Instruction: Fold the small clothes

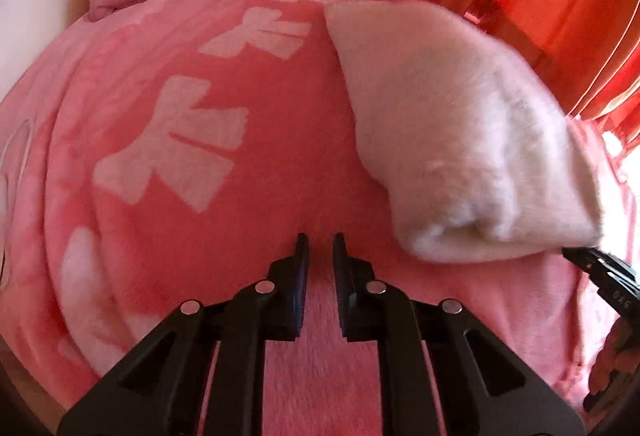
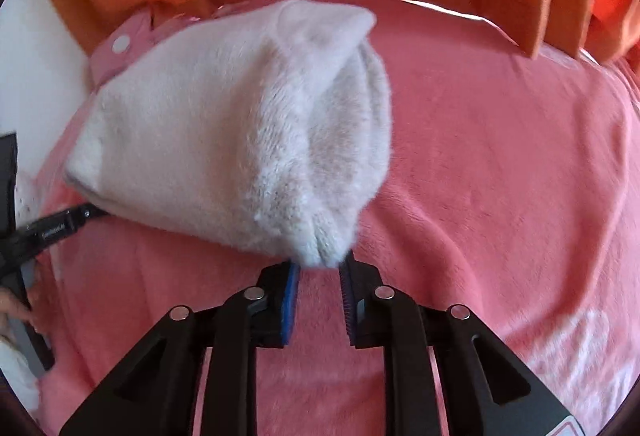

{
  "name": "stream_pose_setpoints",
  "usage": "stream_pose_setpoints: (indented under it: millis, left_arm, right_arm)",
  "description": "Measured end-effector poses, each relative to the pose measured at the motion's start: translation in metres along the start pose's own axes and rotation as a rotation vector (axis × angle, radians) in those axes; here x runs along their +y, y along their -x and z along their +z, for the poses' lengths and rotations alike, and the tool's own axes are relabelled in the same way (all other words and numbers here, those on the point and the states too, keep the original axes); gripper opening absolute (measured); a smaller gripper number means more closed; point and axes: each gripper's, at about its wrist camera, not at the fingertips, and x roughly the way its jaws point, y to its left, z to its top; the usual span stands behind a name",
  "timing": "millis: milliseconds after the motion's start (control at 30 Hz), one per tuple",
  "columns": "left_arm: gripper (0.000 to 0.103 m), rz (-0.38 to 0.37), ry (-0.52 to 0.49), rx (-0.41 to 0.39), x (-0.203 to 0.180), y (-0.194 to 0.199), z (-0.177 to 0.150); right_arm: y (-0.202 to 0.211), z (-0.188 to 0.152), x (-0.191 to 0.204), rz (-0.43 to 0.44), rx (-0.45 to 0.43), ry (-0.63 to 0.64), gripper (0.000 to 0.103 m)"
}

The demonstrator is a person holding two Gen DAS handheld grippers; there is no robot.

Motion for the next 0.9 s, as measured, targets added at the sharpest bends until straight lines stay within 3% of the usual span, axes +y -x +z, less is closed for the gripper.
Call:
stream_pose_setpoints:
  millis: [33,133,200,233,300,333,367,400,467,500,567,633,700,833,900]
  left_arm:
    - [0.013,-0.023,-0.002,-0.021,0.000,0.012,-0.002]
    - [0.035,-0.086,0.000,-0.106,-0.003,0.050,-0.007]
    - [0.049,-0.129,0.014,-0.159,-0.011,0.068,-0.003]
    - [0.051,-0.153,0.016,-0.186,-0.017,0.075,0.004]
    - [0.059,-0.155,0.011,-0.211,-0.027,0.075,0.017]
    - [0.059,-0.141,0.010,-0.215,-0.031,0.070,0.024]
    - [0.058,-0.113,0.014,-0.200,-0.035,0.058,0.032]
    - [0.053,-0.095,0.014,-0.179,-0.037,0.046,0.038]
    - [0.040,-0.024,-0.006,-0.104,-0.037,0.019,0.041]
    - [0.041,-0.003,-0.012,-0.076,-0.033,0.012,0.036]
    - [0.041,-0.003,0.006,-0.038,-0.022,0.002,0.024]
    - [0.042,-0.003,0.018,-0.012,-0.014,-0.007,0.013]
    - [0.045,0.007,0.019,-0.007,-0.014,-0.014,0.006]
    - [0.045,0.064,-0.043,-0.037,-0.026,-0.005,0.005]
    - [0.048,0.055,-0.048,-0.062,-0.030,0.008,0.001]
  right_arm:
    - [0.015,-0.001,-0.002,-0.007,-0.029,-0.028,0.028]
    - [0.040,0.004,-0.006,0.086,-0.088,-0.097,0.033]
    - [0.046,0.014,-0.007,0.182,-0.104,-0.140,0.054]
    - [0.043,0.021,-0.006,0.239,-0.107,-0.162,0.056]
    - [0.026,0.034,0.001,0.252,-0.087,-0.161,0.058]
    - [0.016,0.039,0.005,0.225,-0.069,-0.157,0.058]
    - [0.000,0.043,0.009,0.194,-0.032,-0.156,0.050]
    - [-0.011,0.044,0.014,0.186,0.006,-0.161,0.015]
    - [-0.007,0.048,0.019,0.206,-0.004,-0.174,0.014]
    - [0.011,0.046,0.027,0.206,-0.063,-0.130,0.013]
    - [0.027,0.037,0.035,0.167,-0.100,-0.072,0.013]
    - [0.002,0.022,0.033,0.144,-0.023,-0.076,0.013]
    - [-0.030,0.009,0.026,0.148,0.026,-0.094,0.009]
    - [-0.002,0.016,0.023,0.164,-0.028,-0.151,0.017]
    - [0.019,0.013,0.027,0.115,-0.081,-0.134,0.023]
